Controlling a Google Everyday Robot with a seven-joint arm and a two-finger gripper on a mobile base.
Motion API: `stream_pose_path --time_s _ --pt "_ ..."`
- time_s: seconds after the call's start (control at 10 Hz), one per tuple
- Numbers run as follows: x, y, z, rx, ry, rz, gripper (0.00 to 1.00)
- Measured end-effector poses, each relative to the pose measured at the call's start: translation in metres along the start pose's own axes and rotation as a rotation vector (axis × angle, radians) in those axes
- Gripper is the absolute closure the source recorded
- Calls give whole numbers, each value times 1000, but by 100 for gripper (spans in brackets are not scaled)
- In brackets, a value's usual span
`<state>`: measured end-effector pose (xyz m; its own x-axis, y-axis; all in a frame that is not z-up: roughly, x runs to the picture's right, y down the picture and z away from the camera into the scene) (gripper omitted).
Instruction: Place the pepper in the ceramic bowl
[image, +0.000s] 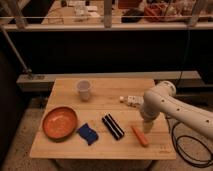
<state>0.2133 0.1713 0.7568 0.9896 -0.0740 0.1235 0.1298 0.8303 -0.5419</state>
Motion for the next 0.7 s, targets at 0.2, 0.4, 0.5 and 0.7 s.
stream_pose_path --time_s 0.2,0.4,0.5,0.7 --pt "3 -1 6 2 0 -15 20" --pt "4 -2 11 2 -6 -22 20" --pt "5 -2 13 3 -5 -34 20" --pt "8 -2 17 6 -3 -60 20"
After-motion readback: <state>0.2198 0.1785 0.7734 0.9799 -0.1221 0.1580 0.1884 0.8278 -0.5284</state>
